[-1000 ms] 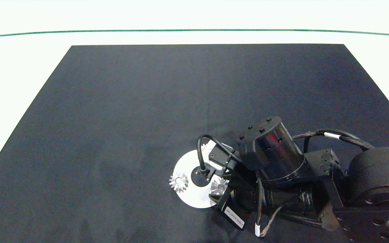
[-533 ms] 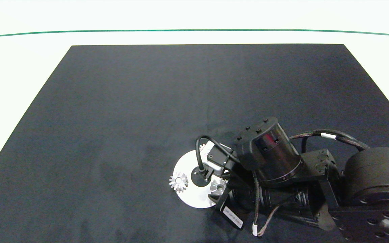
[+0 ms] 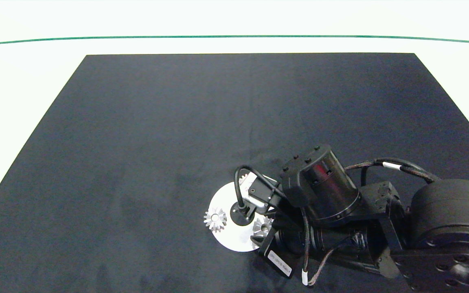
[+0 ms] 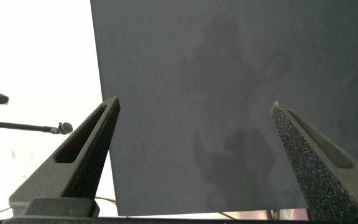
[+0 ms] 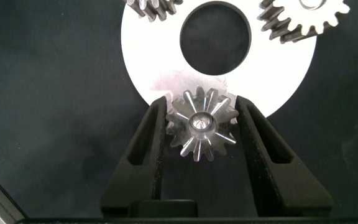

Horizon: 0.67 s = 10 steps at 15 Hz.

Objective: Install three planetary gears onto the carrier pins

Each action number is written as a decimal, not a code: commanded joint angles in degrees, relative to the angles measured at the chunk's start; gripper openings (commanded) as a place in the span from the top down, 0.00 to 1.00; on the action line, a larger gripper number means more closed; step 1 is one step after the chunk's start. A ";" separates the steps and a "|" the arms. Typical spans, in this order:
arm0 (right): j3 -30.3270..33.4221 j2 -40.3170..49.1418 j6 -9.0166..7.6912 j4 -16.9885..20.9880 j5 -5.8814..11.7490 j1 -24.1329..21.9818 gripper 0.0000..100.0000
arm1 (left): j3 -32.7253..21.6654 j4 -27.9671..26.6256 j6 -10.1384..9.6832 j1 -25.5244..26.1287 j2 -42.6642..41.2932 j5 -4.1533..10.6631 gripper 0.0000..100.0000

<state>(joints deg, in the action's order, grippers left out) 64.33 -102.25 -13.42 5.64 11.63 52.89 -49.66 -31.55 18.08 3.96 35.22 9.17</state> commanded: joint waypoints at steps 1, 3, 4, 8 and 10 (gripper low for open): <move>0.01 -0.31 -0.11 0.07 0.15 0.02 0.00 | -0.08 -0.18 0.11 -0.01 -0.06 0.06 0.00; -0.08 -0.31 -0.20 0.07 0.24 0.02 0.00 | 0.01 -0.18 0.11 -0.01 -0.06 0.06 0.00; 0.01 -0.31 -0.20 0.07 0.15 0.02 0.00 | 0.01 -0.18 0.11 -0.01 -0.06 0.06 0.00; 0.01 -0.23 -0.20 0.07 0.24 -0.07 0.00 | 0.01 -0.18 0.11 -0.01 0.03 0.06 0.00; 0.01 0.04 -0.20 0.07 0.24 -0.07 0.00 | 0.18 -0.18 0.11 -0.01 -0.06 0.06 0.00</move>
<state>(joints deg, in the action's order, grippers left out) 64.33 -102.40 -13.51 5.69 11.79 52.79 -49.53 -31.55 18.08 3.96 35.17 9.17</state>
